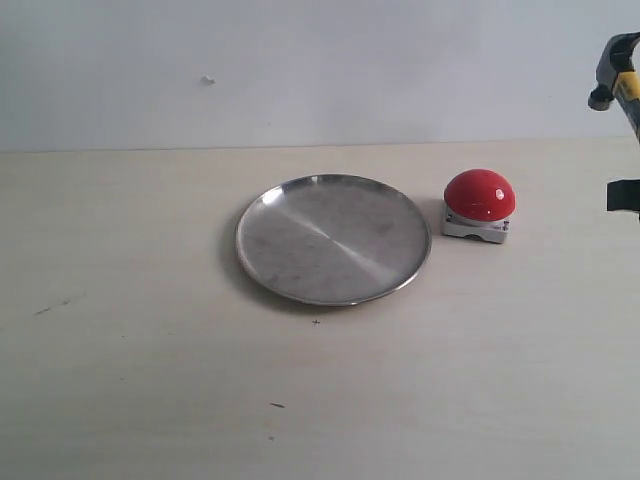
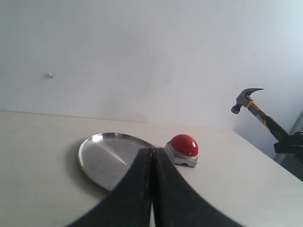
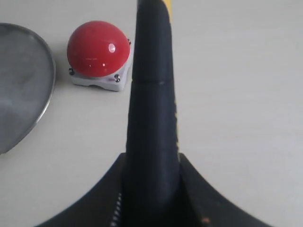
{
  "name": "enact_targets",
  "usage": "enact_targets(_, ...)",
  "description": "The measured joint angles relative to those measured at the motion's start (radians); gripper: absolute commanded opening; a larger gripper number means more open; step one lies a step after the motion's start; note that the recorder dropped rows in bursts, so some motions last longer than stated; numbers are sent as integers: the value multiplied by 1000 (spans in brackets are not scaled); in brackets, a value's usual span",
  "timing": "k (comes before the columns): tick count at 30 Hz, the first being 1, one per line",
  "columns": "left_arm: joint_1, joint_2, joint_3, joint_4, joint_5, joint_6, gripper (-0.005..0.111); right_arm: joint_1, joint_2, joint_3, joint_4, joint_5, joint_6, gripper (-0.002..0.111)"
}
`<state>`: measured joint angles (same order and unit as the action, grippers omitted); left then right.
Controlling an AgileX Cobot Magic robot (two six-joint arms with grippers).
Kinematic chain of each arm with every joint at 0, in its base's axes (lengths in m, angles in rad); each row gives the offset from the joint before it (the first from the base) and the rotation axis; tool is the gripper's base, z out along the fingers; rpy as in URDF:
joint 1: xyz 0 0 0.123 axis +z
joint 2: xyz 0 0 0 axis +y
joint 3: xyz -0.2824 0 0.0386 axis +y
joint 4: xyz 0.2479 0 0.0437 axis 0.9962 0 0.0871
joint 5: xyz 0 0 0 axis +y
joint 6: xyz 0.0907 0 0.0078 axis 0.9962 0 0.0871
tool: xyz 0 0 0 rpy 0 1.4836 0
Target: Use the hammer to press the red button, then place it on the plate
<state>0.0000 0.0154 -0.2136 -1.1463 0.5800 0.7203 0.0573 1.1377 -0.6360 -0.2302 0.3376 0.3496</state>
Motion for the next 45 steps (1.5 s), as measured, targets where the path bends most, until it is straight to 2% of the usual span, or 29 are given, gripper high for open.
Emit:
enact_targets(6,0,13,-3,2,39,-17,0,-37,9,7,4,-39,2,0)
enact_targets(11,0,13,-3,0,181,-20,0,-37,21,4,31,7,-21,0)
enact_targets(15,0,13,-3,4,358,-21,0,-39,43,-50,209,106,-214,0)
enact_targets(19,0,15,-3,10,406,6,0,-39,107,-134,468,199,-517,0)
enact_targets(22,0,15,20,10,326,30,0,-35,149,-159,571,217,-618,0)
enact_targets(25,0,17,63,-14,181,38,0,-36,184,-162,580,217,-639,0)
enact_targets(30,0,18,148,-130,-188,45,0,-36,216,-162,580,214,-647,0)
enact_targets(35,0,18,207,-155,-497,45,0,-36,216,-162,580,199,-647,0)
enact_targets(38,0,18,211,-162,-553,56,0,-36,218,-162,580,188,-647,0)
enact_targets(45,0,18,211,-170,-532,67,0,6,218,-162,582,178,-647,0)
